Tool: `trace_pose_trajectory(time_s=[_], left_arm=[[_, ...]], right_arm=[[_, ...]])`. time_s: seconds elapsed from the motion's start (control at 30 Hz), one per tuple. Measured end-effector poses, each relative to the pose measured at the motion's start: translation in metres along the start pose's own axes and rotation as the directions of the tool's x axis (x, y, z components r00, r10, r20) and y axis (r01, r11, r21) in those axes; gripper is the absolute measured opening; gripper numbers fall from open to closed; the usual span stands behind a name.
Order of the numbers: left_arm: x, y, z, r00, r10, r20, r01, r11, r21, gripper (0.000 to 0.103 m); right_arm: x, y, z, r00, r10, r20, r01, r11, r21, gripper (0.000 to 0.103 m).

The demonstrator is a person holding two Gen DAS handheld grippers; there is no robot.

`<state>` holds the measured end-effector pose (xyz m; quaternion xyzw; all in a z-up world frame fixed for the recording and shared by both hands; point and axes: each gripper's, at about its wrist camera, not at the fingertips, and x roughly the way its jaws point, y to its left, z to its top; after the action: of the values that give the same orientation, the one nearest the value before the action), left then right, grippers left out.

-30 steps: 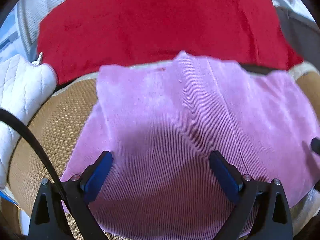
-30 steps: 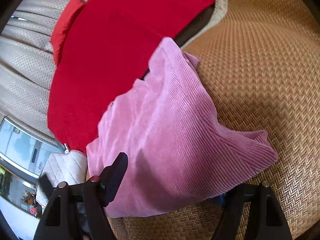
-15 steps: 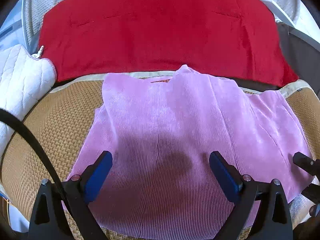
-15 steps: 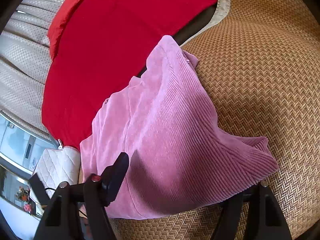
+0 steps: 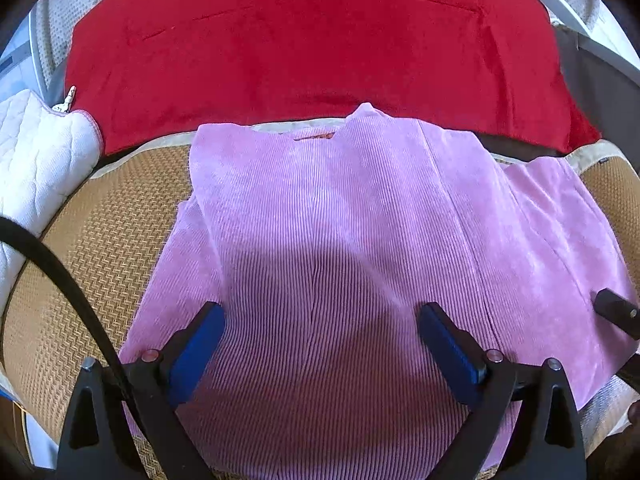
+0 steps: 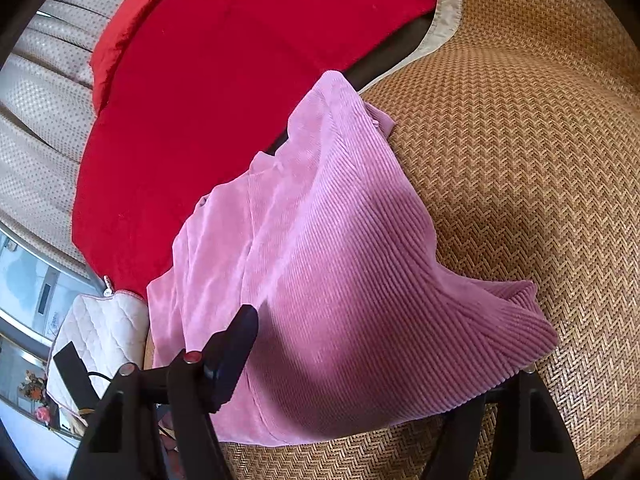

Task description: Fold large clothes

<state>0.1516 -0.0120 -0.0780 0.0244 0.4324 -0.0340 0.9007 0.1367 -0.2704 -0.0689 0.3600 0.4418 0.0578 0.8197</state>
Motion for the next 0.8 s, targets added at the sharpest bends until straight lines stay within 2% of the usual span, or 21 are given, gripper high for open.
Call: trace_pose_trajectory(time_s=[0.13,0.2,0.27,0.33,0.4,0.43,0.47,0.53,0.63,0.67,0.7,0.73,0.8], left_arm=[[-0.013,0.003,0.010,0.998,-0.003,0.068,0.005,1.000,-0.027,0.099],[-0.004,0.001,0.014,0.999,-0.008,0.054,0.009,1.000,-0.019,0.099],[0.017,-0.007,0.008,1.000,0.005,-0.026,-0.004,1.000,0.022,0.099],[0.022,-0.004,0.004,0.998,0.031,0.047,-0.034,0.998,0.059,0.102],[0.023,-0.002,0.004,0.999,0.015,0.047,-0.018,0.998,0.059,0.102],[0.023,0.000,0.004,0.999,0.000,0.039,-0.002,0.999,0.050,0.102],[0.024,0.001,0.005,0.999,-0.013,0.032,0.012,0.999,0.050,0.102],[0.025,0.005,0.008,0.999,-0.030,0.023,0.029,0.998,0.052,0.102],[0.023,0.024,0.020,0.991,-0.130,-0.013,0.130,0.991,-0.007,0.100],[0.019,0.033,0.022,0.988,-0.157,-0.010,0.156,0.987,-0.045,0.098],[0.007,0.057,0.025,0.983,-0.180,0.020,0.181,0.974,-0.135,0.098],[-0.004,0.079,0.026,0.979,-0.195,0.062,0.204,0.957,-0.208,0.098],[-0.022,0.122,0.024,0.975,-0.184,0.127,0.216,0.920,-0.326,0.098]], right_arm=[[-0.002,-0.003,0.002,1.000,-0.012,-0.007,0.012,1.000,-0.001,0.060],[-0.003,-0.005,0.001,1.000,-0.012,-0.006,0.012,1.000,0.004,0.058],[-0.004,-0.004,0.001,1.000,-0.021,-0.006,0.021,1.000,0.003,0.059],[-0.004,-0.003,0.001,1.000,-0.027,-0.004,0.027,0.999,0.017,0.063],[-0.002,0.002,0.003,0.999,-0.043,-0.004,0.043,0.999,-0.004,0.061],[0.000,0.005,0.005,0.998,-0.055,-0.002,0.055,0.998,-0.029,0.044],[0.000,0.011,0.006,0.997,-0.080,-0.001,0.080,0.995,-0.065,0.030],[-0.006,0.028,0.011,0.995,-0.097,0.016,0.098,0.989,-0.111,0.018],[-0.026,0.086,0.017,0.989,-0.113,0.097,0.135,0.955,-0.263,0.016],[-0.034,0.117,0.017,0.984,-0.113,0.139,0.155,0.926,-0.344,0.016],[-0.038,0.139,0.014,0.979,-0.113,0.167,0.172,0.899,-0.402,0.016],[-0.041,0.163,0.009,0.974,-0.110,0.196,0.191,0.866,-0.462,0.015],[-0.040,0.216,-0.012,0.962,-0.098,0.254,0.237,0.763,-0.602,0.015]])
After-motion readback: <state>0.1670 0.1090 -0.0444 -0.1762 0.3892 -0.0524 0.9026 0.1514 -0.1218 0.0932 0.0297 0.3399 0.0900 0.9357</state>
